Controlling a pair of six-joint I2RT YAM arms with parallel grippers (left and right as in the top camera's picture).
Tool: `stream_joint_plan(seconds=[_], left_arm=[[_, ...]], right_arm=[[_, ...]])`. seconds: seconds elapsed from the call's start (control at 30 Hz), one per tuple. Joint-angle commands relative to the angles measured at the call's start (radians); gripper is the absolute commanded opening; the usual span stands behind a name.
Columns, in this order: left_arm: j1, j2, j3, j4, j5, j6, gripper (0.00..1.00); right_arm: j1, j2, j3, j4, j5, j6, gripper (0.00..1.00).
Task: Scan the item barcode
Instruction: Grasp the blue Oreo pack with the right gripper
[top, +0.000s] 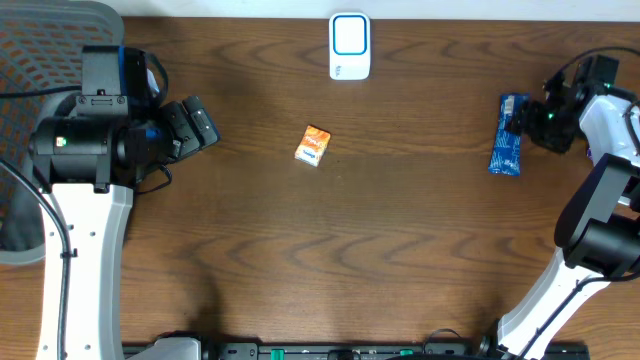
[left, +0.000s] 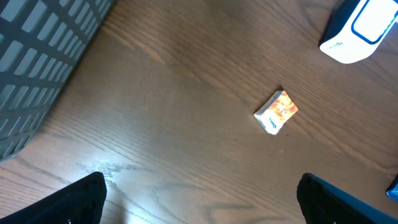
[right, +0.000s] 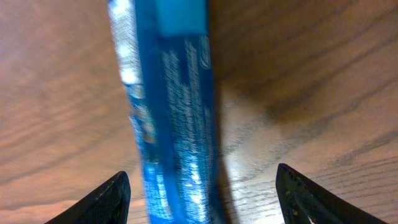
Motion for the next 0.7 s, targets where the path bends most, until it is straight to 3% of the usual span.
stream_joint_plan(seconds=[0.0, 0.07, 0.2, 0.27, 0.3, 0.53, 0.6, 0.67], left_arm=[[0.004, -0.002, 0.0, -0.003, -0.007, 0.003, 0.98], [0.004, -0.002, 0.0, -0.003, -0.007, 0.003, 0.98], [0.004, -0.002, 0.0, -0.003, -0.007, 0.003, 0.98], [0.004, -0.002, 0.0, -0.003, -0.007, 0.003, 0.98], [0.004, -0.002, 0.0, -0.003, -0.007, 0.003, 0.98], [0.004, -0.002, 0.0, -0.003, -0.007, 0.003, 0.98], [0.004, -0.002, 0.0, -0.003, -0.007, 0.003, 0.98], [0.004, -0.002, 0.0, -0.003, -0.007, 0.003, 0.98]], right_arm=[[0.0, -0.011, -0.054, 0.03, 0.004, -0.075, 0.71], [0.0, -0.011, -0.108, 0.089, -0.048, -0.074, 0.65], [0.0, -0.011, -0.172, 0.172, -0.161, -0.074, 0.4], [0.001, -0.011, -0.195, 0.202, -0.207, -0.074, 0.2], [0.003, -0.011, -0.203, 0.21, -0.235, -0.074, 0.01], [0.062, -0.033, -0.152, 0.172, -0.226, -0.049, 0.01], [0.104, -0.056, -0.127, 0.158, -0.137, -0.013, 0.01], [0.191, -0.086, -0.09, 0.13, 0.082, 0.02, 0.01]])
